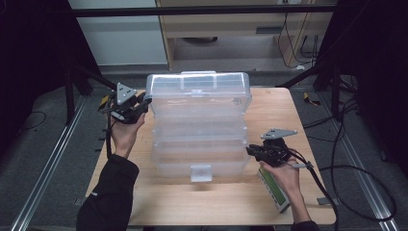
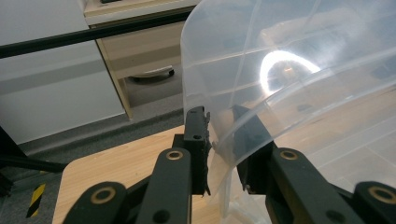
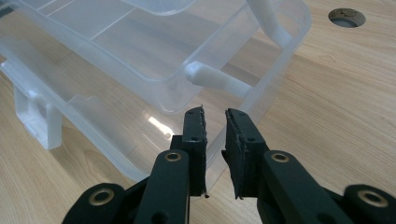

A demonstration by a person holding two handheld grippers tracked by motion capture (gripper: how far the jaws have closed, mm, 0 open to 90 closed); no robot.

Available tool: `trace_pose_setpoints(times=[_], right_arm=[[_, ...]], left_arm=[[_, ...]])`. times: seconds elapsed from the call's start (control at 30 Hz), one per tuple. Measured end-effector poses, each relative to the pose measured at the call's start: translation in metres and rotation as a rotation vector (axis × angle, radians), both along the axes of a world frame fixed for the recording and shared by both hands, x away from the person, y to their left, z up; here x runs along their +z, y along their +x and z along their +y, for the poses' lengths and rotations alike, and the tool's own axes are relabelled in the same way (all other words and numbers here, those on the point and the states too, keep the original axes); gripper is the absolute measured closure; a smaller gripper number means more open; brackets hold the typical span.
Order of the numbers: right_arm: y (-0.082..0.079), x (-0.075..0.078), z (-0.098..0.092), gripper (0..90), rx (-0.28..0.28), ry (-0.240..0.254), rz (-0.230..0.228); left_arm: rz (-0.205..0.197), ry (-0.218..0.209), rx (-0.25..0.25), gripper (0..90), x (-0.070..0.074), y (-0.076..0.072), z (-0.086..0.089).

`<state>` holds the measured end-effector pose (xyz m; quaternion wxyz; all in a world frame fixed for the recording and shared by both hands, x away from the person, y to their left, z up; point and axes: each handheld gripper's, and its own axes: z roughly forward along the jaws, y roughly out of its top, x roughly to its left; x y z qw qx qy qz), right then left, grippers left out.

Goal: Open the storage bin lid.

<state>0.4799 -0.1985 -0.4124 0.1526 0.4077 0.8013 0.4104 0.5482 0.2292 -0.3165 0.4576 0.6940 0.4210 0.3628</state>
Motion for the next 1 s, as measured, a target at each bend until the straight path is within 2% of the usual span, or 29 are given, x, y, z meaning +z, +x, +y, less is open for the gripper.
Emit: trace_pose_setpoints(times=[0.4,0.6,1.0], right_arm=[[0.0,0.0,0.0,78.2,0.002,0.003,0.001],[0.001,0.0,0.0,78.2,0.003,0.004,0.002],[0.001,0.0,-0.001,78.4,0.003,0.005,0.006]], left_arm=[[-0.002,0.026,0.037,76.0,0.006,0.017,-0.006],[0.005,0.047,0.051,76.0,0.01,0.03,-0.009],[0.022,0.031,0.069,76.9,0.01,0.057,-0.012]])
